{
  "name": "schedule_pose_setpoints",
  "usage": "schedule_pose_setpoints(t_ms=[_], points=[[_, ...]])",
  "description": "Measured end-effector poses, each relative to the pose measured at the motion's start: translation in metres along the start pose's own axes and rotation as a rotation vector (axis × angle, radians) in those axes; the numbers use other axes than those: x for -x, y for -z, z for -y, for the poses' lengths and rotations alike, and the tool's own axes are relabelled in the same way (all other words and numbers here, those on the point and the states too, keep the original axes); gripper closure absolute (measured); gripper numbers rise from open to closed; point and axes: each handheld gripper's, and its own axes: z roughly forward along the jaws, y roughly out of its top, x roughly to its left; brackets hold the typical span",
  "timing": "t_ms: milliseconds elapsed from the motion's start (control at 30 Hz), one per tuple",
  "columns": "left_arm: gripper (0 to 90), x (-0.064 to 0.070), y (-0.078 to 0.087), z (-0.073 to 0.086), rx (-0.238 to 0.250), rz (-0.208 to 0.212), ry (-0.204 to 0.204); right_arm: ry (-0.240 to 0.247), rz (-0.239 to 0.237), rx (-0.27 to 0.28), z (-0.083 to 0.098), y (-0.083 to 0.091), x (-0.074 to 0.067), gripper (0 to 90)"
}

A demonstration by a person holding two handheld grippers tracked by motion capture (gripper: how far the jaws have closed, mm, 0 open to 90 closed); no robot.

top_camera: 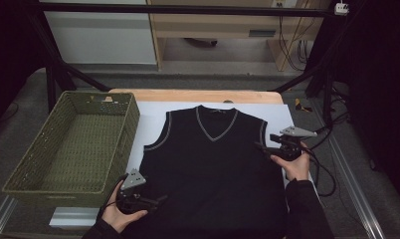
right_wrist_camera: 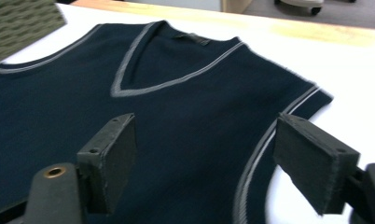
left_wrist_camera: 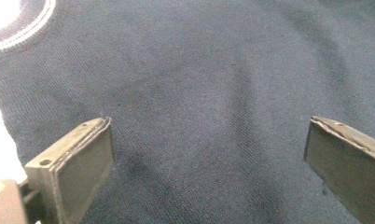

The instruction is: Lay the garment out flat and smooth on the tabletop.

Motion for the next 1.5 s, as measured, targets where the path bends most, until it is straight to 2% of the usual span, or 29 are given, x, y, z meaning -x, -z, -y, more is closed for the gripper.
schedule_pose_setpoints(t_ms=[100, 200, 367, 533, 700, 767, 833, 933, 1067, 1233, 1300, 1433, 1500], points=[[0.6, 0.001, 0.001, 0.0, 0.002, 0.003, -0.004, 0.001, -0.021, -0.028, 0.011, 0.008, -0.009, 17.0], [0.6, 0.001, 0.002, 0.0, -0.001, -0.003, -0.001, 0.006, -0.039, -0.022, 0.018, 0.016, -0.017, 16.3], [0.6, 0.001, 0.005, 0.003, -0.009, -0.017, -0.003, -0.013, -0.052, -0.052, 0.032, 0.027, -0.027, 12.0], [0.9, 0.0, 0.007, 0.005, -0.025, -0.032, -0.008, -0.039, -0.074, -0.049, 0.045, 0.04, -0.033, 11.4], [4.0, 0.002, 0.007, 0.008, -0.062, -0.056, -0.023, -0.029, -0.102, -0.114, 0.063, 0.048, -0.04, 12.0], [5.0, 0.003, 0.007, 0.009, -0.08, -0.064, -0.024, -0.024, -0.098, -0.164, 0.066, 0.049, -0.042, 10.3], [7.6, 0.003, 0.008, 0.011, -0.102, -0.083, -0.03, -0.023, -0.094, -0.172, 0.07, 0.052, -0.044, 10.9], [12.8, 0.003, 0.009, 0.013, -0.139, -0.11, -0.03, -0.024, -0.083, -0.196, 0.074, 0.057, -0.045, 11.2], [19.6, 0.005, 0.009, 0.018, -0.199, -0.143, -0.022, -0.009, -0.024, -0.23, 0.082, 0.065, -0.043, 14.4], [28.6, 0.008, 0.014, 0.02, -0.21, -0.173, 0.003, -0.012, 0.064, -0.285, 0.092, 0.073, -0.035, 20.4], [32.3, 0.009, 0.017, 0.021, -0.217, -0.181, 0.018, -0.013, 0.075, -0.293, 0.096, 0.073, -0.033, 23.8], [49.3, 0.009, 0.023, 0.022, -0.229, -0.21, 0.038, 0.007, 0.12, -0.29, 0.096, 0.075, -0.036, 42.7], [59.6, 0.01, 0.024, 0.023, -0.227, -0.217, 0.037, -0.008, 0.129, -0.289, 0.096, 0.076, -0.038, 54.9]])
